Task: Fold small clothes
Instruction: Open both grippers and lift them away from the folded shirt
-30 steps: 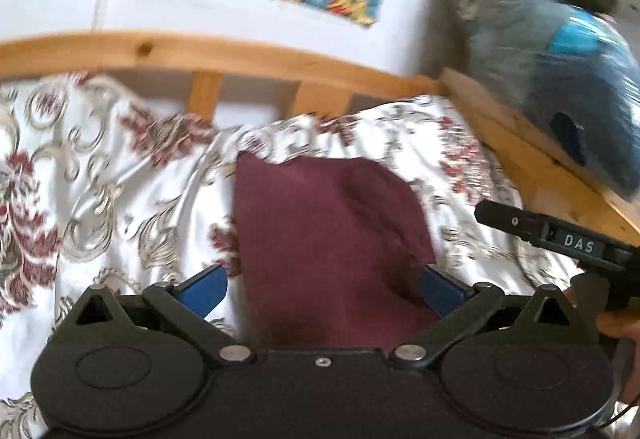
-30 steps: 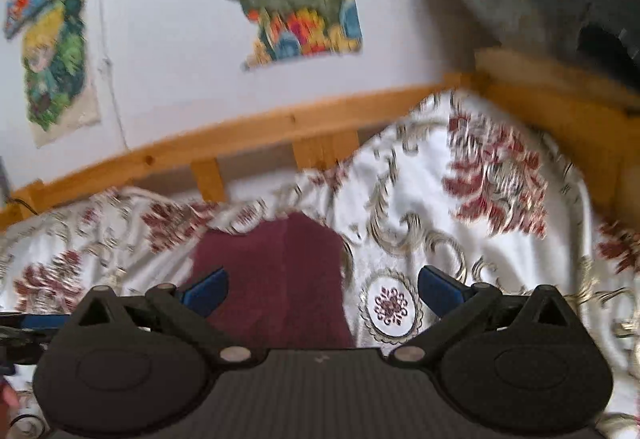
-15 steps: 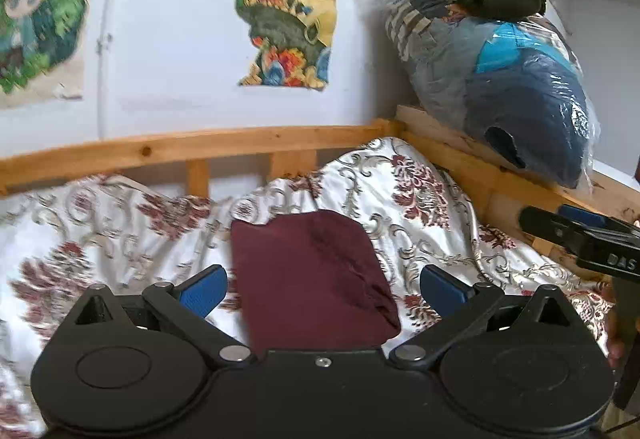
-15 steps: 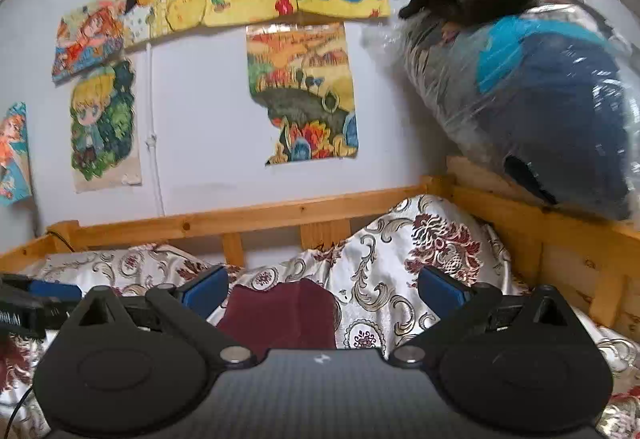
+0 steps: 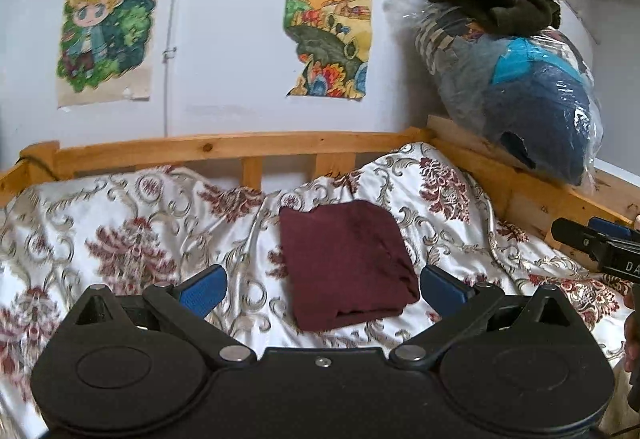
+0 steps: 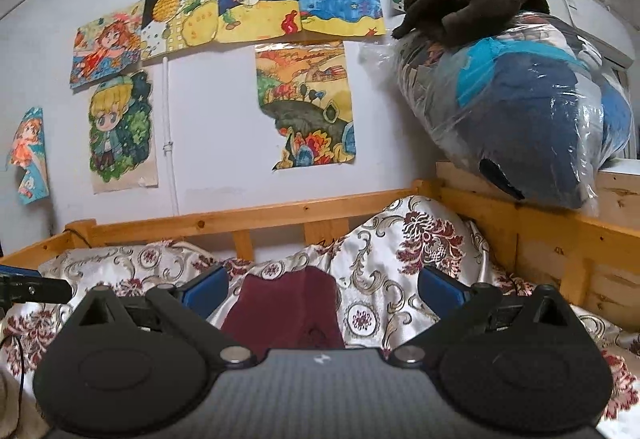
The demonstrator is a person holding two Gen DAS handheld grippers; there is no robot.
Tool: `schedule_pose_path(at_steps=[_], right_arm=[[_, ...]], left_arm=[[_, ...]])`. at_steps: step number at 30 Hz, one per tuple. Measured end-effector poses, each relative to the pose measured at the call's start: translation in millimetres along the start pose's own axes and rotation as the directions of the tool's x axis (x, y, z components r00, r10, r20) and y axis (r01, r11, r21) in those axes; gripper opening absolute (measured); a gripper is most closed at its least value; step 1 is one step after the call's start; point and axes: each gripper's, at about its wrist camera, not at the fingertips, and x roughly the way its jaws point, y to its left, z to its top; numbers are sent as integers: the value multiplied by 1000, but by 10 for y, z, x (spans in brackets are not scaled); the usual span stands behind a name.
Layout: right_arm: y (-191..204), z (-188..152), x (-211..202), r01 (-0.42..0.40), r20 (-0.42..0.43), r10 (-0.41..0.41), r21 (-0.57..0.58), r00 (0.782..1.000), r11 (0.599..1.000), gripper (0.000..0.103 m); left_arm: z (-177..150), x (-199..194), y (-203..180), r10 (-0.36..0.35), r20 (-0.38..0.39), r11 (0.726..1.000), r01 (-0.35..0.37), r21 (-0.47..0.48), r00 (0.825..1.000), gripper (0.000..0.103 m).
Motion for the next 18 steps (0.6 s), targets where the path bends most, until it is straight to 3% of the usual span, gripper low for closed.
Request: schedule_pose_path(at_steps=[3, 6, 9, 18], right_arm=[[69, -119, -72, -5, -5, 5, -28, 1000, 1000, 103], [118, -271, -129, -74, -26, 73, -53, 997, 996, 103], [175, -425, -124, -89, -52, 85, -73, 995, 993, 103], [63, -597, -17, 7, -133, -4, 16, 991, 1000, 103]], left_arm=[[-193, -31, -2, 29, 13, 999, -29, -27, 999, 102], [-376, 35, -69, 74, 16, 997, -74, -24, 997, 102], [-562, 151, -138, 85, -20, 996, -84, 10, 996, 102], [-805, 176, -107, 66, -38, 997, -67, -40, 997, 102]])
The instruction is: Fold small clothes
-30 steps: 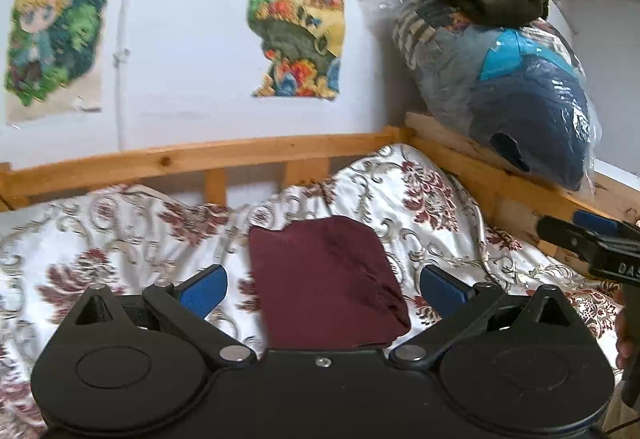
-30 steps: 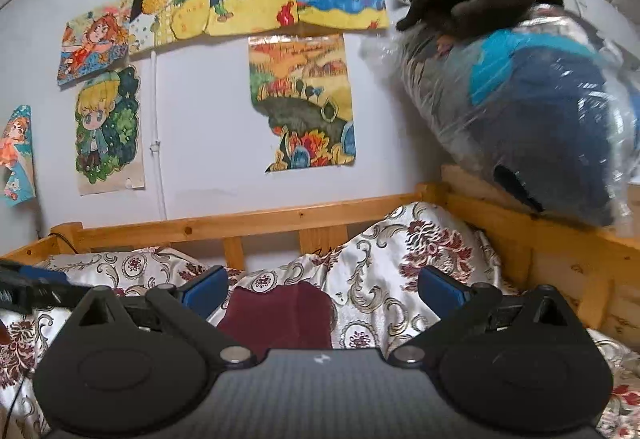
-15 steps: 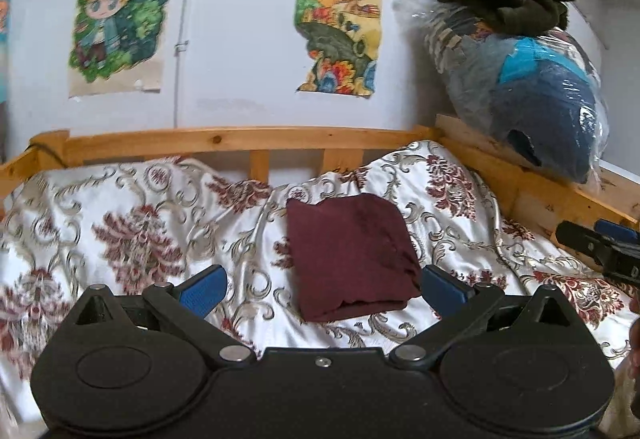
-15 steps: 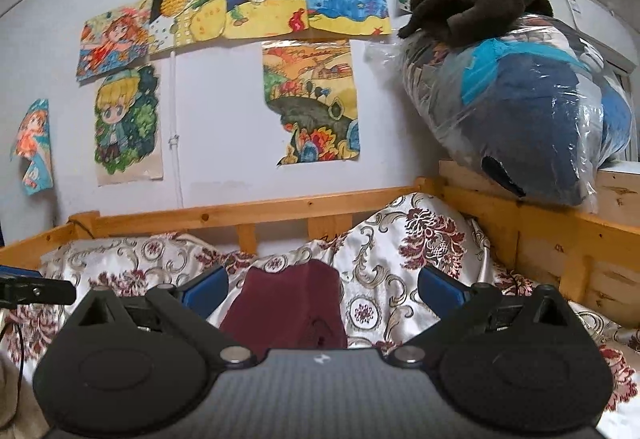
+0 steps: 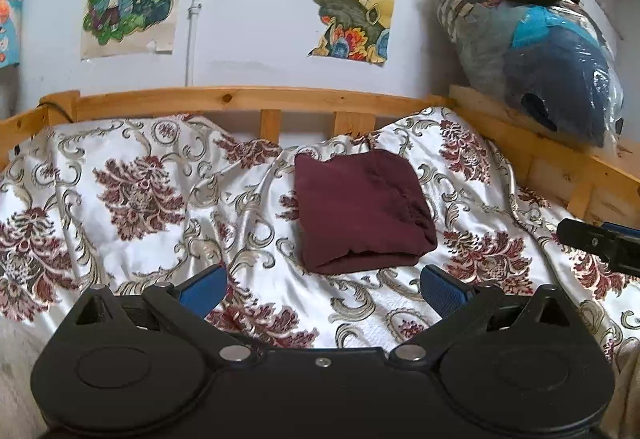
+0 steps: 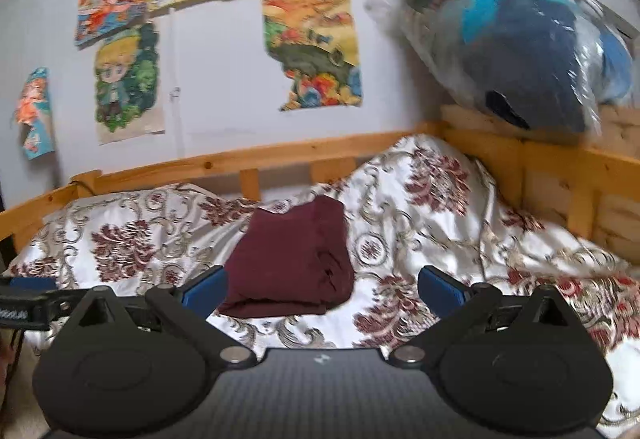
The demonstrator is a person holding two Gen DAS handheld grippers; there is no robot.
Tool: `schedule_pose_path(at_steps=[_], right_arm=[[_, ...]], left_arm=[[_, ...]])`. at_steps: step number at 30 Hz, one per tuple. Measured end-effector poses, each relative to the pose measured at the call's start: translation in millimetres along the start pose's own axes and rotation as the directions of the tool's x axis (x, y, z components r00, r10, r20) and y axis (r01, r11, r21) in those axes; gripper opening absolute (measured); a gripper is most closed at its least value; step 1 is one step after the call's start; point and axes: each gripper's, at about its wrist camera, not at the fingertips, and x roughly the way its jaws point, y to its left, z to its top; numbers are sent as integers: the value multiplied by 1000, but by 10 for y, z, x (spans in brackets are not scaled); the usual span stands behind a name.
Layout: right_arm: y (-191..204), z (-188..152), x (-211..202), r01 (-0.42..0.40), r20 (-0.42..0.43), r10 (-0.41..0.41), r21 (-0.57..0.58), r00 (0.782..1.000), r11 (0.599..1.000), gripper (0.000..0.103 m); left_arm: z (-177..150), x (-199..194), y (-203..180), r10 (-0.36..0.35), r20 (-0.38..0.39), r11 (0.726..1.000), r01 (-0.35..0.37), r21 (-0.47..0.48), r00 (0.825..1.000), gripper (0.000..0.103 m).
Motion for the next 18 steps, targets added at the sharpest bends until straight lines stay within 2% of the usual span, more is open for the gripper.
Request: schedule_pose_path(at_steps=[8, 18], right_arm=[[-6, -25, 10, -17, -18, 16, -18, 1000, 1000, 103], [9, -19, 12, -22, -19, 22, -25, 1000, 999, 103]], left_arm=[[-12, 20, 133, 11, -22, 997, -13, -78, 1000, 102], [-25, 27, 125, 19, -31, 997, -21, -75, 999, 102]])
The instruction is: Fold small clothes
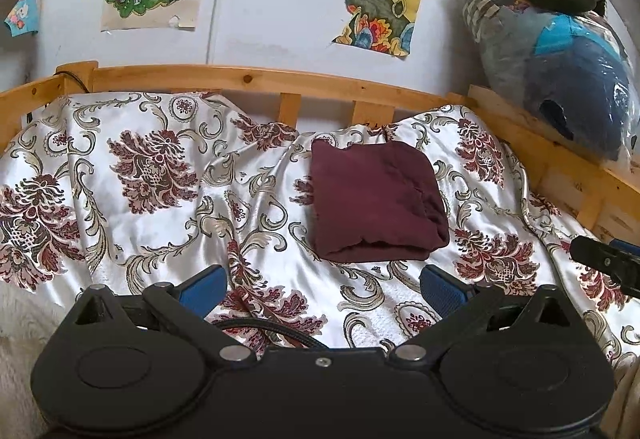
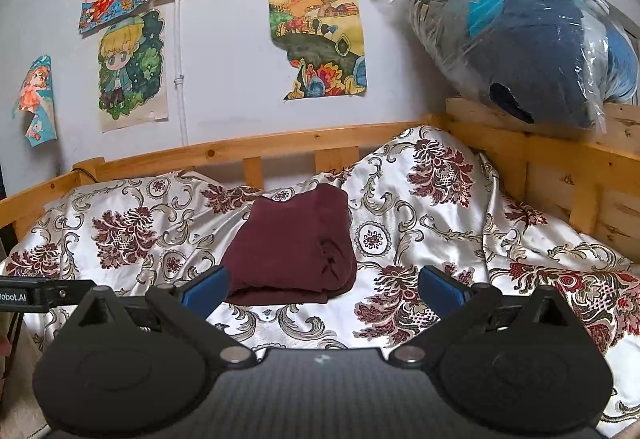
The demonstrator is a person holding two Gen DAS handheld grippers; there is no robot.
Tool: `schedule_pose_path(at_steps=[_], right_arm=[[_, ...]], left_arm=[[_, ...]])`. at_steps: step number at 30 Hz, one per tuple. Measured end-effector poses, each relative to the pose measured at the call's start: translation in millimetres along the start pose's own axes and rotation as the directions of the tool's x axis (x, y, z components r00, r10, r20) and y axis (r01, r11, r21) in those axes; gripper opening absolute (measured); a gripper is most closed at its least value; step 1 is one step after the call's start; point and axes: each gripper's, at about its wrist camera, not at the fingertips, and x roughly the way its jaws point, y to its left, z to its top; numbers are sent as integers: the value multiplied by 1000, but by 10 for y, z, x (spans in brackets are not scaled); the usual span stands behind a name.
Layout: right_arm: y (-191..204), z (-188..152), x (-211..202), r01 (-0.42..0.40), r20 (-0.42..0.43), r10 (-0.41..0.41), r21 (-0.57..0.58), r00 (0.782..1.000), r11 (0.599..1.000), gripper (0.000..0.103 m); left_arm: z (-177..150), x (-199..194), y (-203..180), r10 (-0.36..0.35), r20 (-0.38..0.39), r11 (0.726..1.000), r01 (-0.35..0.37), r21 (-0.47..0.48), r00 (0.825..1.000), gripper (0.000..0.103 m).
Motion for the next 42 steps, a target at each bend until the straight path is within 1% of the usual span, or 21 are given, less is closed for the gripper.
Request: schedule_pose_path(at_steps=[12, 42], right_arm=[[-12, -2, -5, 0, 1, 0, 1, 1000, 1000, 103], [-37, 5, -14, 2, 2, -2, 3, 1000, 1000, 103]], left_arm=[[-28, -1, -42, 9, 4, 999, -10, 50, 1000, 102], [-35, -8, -52, 11, 3, 999, -11, 53, 1000, 102]])
